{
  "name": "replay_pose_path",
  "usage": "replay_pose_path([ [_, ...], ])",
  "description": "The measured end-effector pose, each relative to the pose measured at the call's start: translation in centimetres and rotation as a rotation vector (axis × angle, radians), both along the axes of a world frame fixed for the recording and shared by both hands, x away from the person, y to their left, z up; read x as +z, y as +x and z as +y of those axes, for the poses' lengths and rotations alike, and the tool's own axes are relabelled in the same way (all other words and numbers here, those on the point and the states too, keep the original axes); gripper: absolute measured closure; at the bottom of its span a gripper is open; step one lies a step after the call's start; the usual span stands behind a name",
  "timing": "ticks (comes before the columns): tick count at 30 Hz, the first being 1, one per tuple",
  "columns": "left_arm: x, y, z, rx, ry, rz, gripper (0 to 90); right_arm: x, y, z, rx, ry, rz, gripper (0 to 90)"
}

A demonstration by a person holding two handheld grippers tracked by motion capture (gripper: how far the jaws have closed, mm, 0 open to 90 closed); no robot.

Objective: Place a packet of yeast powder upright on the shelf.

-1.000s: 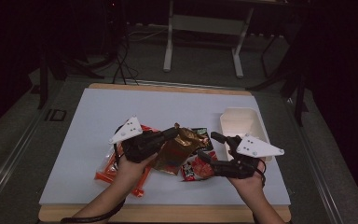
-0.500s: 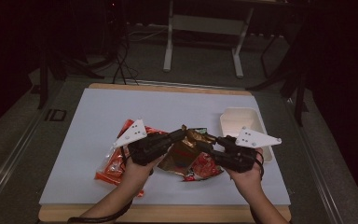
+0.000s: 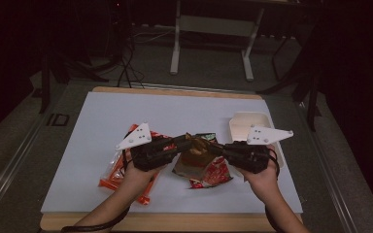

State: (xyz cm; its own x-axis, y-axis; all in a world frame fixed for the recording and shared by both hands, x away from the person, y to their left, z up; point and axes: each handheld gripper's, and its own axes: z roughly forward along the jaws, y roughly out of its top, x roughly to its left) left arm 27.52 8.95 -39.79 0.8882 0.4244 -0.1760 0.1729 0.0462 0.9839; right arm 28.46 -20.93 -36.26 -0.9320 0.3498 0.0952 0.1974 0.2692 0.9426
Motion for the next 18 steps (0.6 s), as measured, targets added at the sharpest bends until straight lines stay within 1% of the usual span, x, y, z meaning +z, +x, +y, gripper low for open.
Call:
replay_pose_path([
  [2,0.1,0.0,0.2,0.023,0.016,0.004,58.6,0.1,0.2,0.0,0.004,-0.014,-0.004,90.0],
  [4,0.0,-0.1,0.6,0.031,0.020,0.009,50.8,0.2,0.5,-0.1,0.014,-0.017,0.000,90.0],
  [5,0.0,-0.1,0.7,0.042,0.022,0.010,47.4,0.3,0.7,-0.2,0.011,-0.028,-0.005,90.0],
  [6,-0.1,-0.2,0.8,0.048,0.025,0.010,44.7,0.4,0.8,-0.3,0.021,-0.028,-0.004,90.0],
  [7,-0.1,-0.2,1.1,0.057,0.030,0.021,39.9,0.5,1.0,-0.3,0.029,-0.030,-0.003,89.9],
  [8,-0.2,-0.3,1.3,0.062,0.028,0.027,35.2,0.6,1.2,-0.4,0.026,-0.038,-0.012,89.9],
  [9,-0.3,-0.3,1.5,0.061,0.020,0.028,31.8,0.7,1.4,-0.5,0.037,-0.045,-0.012,89.9],
  [10,-0.3,-0.4,1.7,0.064,0.019,0.035,28.8,0.7,1.6,-0.6,0.037,-0.044,-0.017,89.9],
  [11,-0.4,-0.4,1.9,0.045,0.024,0.031,26.2,0.8,1.8,-0.7,0.036,-0.042,-0.019,89.9],
  [12,-0.4,-0.5,2.1,0.044,0.031,0.023,21.0,0.9,2.0,-0.9,0.044,-0.039,-0.025,89.9],
  [13,-0.5,-0.7,2.2,0.061,0.039,0.012,18.1,1.0,2.2,-1.0,0.039,-0.036,-0.026,89.9],
  [14,-0.6,-0.9,2.4,0.067,0.036,0.001,17.4,1.1,2.4,-1.1,0.033,-0.032,-0.032,89.9],
  [16,-0.8,-1.0,2.7,0.075,0.049,0.006,14.5,1.5,2.7,-1.4,0.043,-0.028,-0.046,89.9],
  [17,-0.8,-1.1,2.9,0.073,0.057,0.013,13.7,1.6,2.9,-1.5,0.039,-0.029,-0.054,89.8],
  [18,-0.9,-1.1,3.0,0.068,0.056,0.021,10.8,1.8,3.1,-1.6,0.046,-0.034,-0.064,89.8],
])
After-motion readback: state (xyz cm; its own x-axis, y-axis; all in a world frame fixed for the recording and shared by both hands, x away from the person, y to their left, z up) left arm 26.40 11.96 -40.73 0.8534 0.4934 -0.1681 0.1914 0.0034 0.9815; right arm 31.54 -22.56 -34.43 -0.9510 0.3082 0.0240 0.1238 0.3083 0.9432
